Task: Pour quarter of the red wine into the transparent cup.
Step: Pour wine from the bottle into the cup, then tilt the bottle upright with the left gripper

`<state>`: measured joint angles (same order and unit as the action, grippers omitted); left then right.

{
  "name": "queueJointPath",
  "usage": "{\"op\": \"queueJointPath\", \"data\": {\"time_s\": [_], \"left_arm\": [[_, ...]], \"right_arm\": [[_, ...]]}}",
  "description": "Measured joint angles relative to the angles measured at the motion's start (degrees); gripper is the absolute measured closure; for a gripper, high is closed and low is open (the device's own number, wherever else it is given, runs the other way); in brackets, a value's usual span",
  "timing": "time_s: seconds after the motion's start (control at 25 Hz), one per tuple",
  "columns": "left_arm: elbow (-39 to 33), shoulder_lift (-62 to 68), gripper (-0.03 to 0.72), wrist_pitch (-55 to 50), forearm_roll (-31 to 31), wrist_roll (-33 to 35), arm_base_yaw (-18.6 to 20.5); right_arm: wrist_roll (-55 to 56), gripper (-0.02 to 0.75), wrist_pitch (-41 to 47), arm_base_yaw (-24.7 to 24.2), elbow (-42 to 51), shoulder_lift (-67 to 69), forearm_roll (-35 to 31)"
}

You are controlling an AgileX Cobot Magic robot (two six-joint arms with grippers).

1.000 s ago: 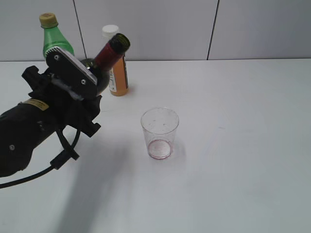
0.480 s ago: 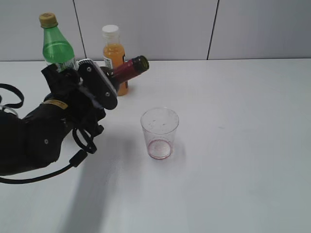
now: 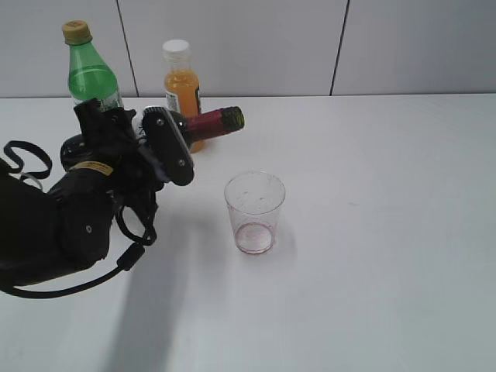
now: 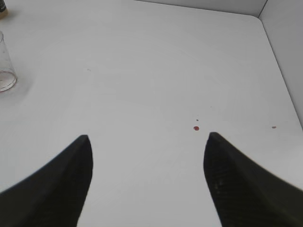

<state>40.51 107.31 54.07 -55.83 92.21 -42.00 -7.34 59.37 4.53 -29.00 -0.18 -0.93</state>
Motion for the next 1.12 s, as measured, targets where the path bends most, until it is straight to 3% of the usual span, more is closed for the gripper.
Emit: {"op": "queueJointPath", "data": {"time_s": [0.72, 1.12], "left_arm": [[-0.08, 2.32, 0.137, 6.48, -2.72, 6.09, -2.93], [-3.93, 2.32, 0.137, 9.63, -1.93, 6.48, -3.4]], "right_arm": [[-0.01, 0.152, 0.0, 0.0, 0.0, 0.0, 0.0], [-0.01, 0.152, 0.0, 0.0, 0.0, 0.0, 0.0]]}}
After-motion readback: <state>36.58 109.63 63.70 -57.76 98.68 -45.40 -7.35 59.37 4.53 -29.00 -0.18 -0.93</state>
